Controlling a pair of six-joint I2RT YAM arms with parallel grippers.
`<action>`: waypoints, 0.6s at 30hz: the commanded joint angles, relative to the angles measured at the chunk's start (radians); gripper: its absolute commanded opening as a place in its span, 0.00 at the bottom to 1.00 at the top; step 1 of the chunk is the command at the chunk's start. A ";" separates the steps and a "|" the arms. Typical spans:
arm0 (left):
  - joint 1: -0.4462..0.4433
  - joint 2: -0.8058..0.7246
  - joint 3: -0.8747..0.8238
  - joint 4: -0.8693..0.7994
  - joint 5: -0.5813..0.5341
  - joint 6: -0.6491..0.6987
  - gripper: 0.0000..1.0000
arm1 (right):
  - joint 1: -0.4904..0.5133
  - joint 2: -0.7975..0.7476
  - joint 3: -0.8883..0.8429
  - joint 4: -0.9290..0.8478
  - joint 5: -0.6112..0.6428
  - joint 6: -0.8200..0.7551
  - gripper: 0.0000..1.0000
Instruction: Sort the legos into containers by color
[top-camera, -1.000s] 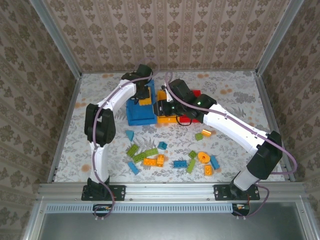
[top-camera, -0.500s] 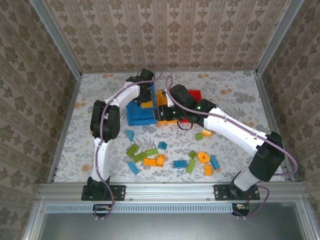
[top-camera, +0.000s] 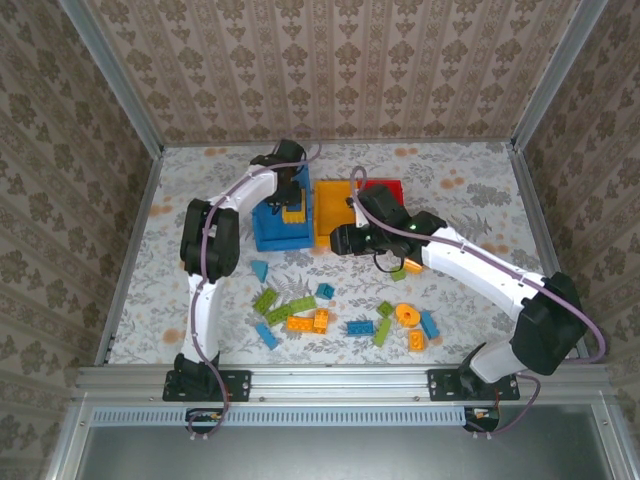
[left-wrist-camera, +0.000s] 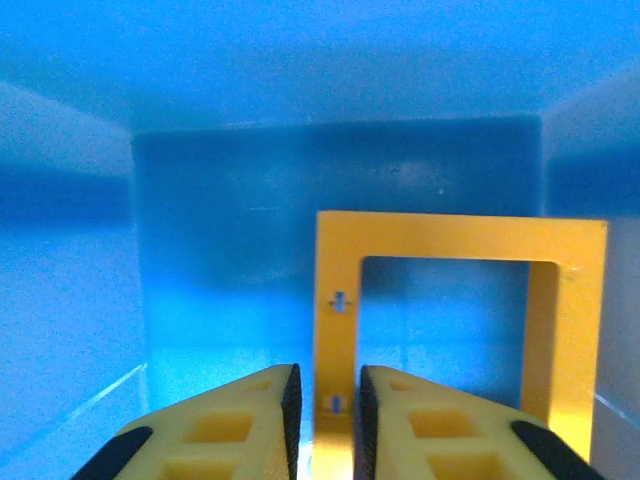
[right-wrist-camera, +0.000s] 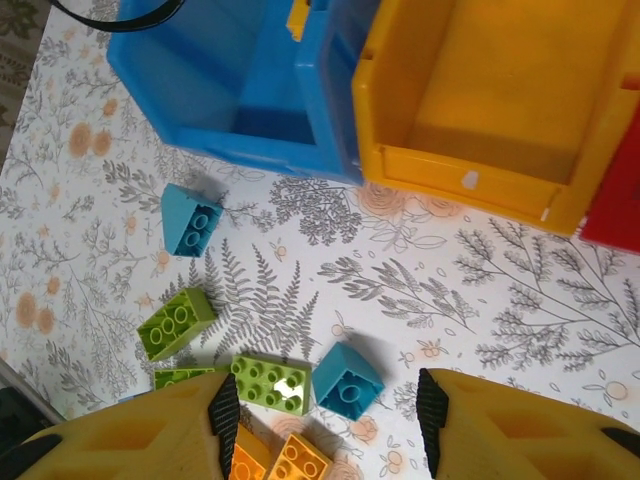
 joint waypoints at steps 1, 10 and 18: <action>-0.003 -0.030 -0.016 0.013 0.033 0.021 0.28 | -0.021 -0.057 -0.028 -0.033 0.001 -0.009 0.54; -0.010 -0.183 -0.075 -0.004 0.017 0.008 0.43 | -0.165 -0.168 -0.151 -0.254 0.084 0.088 0.59; -0.049 -0.423 -0.219 0.002 0.052 -0.060 0.60 | -0.205 -0.077 -0.276 -0.220 0.045 0.125 0.73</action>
